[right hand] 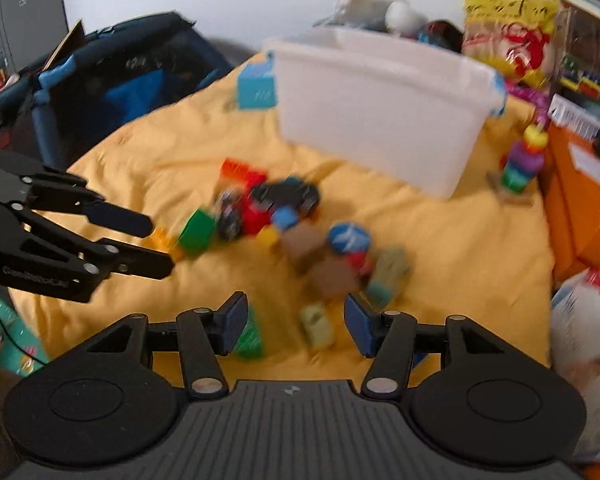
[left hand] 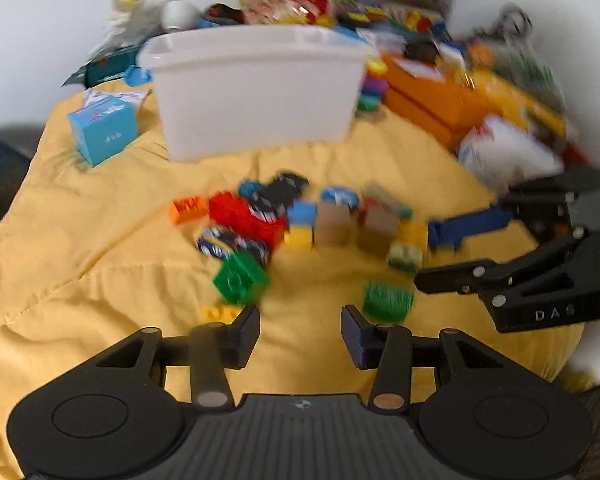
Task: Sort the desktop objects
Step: 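Move both open tools back over the toy pile, then grasp the green Lego brick with the right tool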
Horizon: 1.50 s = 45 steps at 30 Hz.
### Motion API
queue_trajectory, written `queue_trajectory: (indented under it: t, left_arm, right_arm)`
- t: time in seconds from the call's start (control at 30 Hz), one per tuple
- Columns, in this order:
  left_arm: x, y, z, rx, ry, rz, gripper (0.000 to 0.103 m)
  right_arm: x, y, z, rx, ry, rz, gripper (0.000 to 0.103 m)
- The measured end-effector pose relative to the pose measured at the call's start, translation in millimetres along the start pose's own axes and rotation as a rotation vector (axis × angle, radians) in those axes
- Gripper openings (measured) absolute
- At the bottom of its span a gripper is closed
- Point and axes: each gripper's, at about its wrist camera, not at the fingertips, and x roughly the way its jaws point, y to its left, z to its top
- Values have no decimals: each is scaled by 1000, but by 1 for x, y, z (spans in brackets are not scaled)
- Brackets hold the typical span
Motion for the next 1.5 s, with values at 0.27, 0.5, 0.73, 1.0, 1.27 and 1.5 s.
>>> queue_trajectory:
  t: [0.27, 0.5, 0.73, 1.0, 1.27, 1.5]
  left_arm:
    - [-1, -11, -9, 66, 6, 42, 49]
    - [-2, -5, -12, 57, 3, 82, 49]
    - [2, -7, -13, 72, 19, 60, 49]
    - [3, -8, -12, 77, 18, 61, 49]
    - [3, -9, -12, 94, 17, 86, 49]
    - [7, -18, -10, 164, 8, 122, 49]
  right_arm:
    - [5, 13, -13, -24, 23, -20, 48]
    - [7, 44, -21, -213, -65, -7, 37]
    - [29, 56, -23, -285, 5, -10, 34]
    - [45, 46, -23, -291, 54, -37, 24]
    - [19, 29, -20, -149, 90, 9, 24]
    - [23, 14, -39, -45, 147, -9, 24]
